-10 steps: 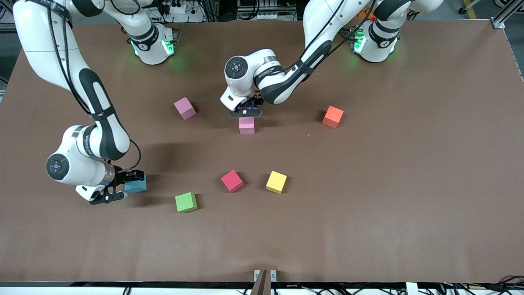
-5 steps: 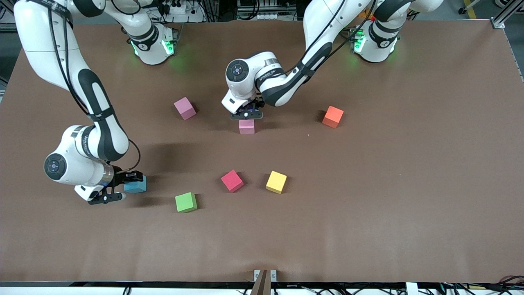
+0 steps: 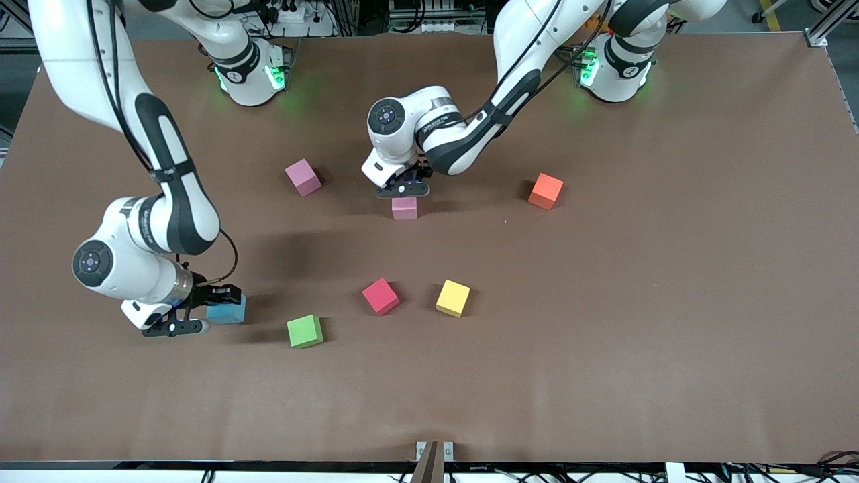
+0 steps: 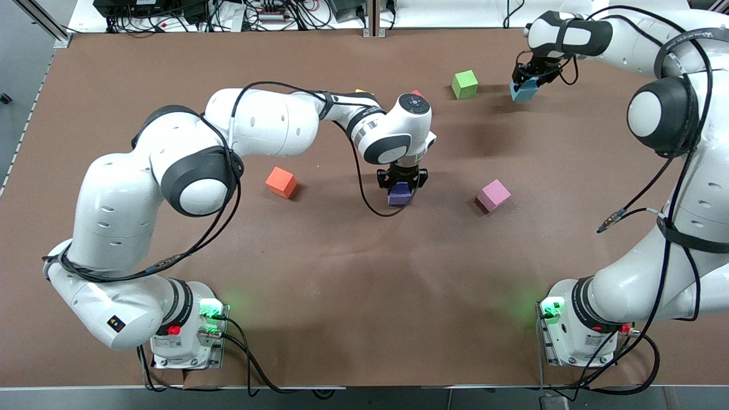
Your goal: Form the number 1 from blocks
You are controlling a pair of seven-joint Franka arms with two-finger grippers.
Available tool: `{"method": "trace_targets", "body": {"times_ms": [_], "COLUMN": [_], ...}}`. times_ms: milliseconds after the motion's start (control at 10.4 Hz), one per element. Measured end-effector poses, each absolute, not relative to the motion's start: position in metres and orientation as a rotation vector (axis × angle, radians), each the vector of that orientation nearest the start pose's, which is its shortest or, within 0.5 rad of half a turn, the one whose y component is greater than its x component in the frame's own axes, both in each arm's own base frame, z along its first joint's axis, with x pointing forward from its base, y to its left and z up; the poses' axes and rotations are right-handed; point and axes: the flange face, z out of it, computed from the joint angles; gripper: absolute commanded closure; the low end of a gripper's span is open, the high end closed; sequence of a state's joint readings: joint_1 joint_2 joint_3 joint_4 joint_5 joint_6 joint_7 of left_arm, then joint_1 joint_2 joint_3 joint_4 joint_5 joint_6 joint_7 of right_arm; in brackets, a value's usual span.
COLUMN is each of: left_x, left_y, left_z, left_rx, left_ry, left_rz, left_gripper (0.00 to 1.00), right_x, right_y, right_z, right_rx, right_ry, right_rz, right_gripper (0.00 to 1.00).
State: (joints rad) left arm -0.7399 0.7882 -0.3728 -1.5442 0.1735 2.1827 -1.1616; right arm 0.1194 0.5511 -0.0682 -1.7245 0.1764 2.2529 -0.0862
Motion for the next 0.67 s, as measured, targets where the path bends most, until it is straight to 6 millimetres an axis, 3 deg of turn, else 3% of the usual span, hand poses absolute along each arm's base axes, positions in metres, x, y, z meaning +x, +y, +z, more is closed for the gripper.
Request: {"method": "trace_targets", "body": {"times_ms": [192,288,384,671], "left_x": [0.347,0.348,0.349,0.353], "left_y": [-0.603,-0.603,-0.603,-0.602], "left_z": [0.202,0.203,0.202,0.201], "left_rx": [-3.105,-3.107,-3.107,-3.105], "left_ry": [-0.051,-0.060,-0.066,-0.079], "left_rz": [0.239,0.237,0.236,0.229], "left_gripper": [0.97,0.37,0.00,0.00], "right_x": [0.661,0.655,0.647,0.618], "right_y": [0.051,0.057,0.065,0.104], "right_z": [0.280,0.286,0.289,0.300], "right_rx": [-3.036,-3.034,-3.033,-3.031], "right_ry": [-0.021,0.011,0.055,0.176], "right_rz": [0.057,0.072,0.083,0.123], "right_gripper": [0.38,0.38,0.38,0.38]}}
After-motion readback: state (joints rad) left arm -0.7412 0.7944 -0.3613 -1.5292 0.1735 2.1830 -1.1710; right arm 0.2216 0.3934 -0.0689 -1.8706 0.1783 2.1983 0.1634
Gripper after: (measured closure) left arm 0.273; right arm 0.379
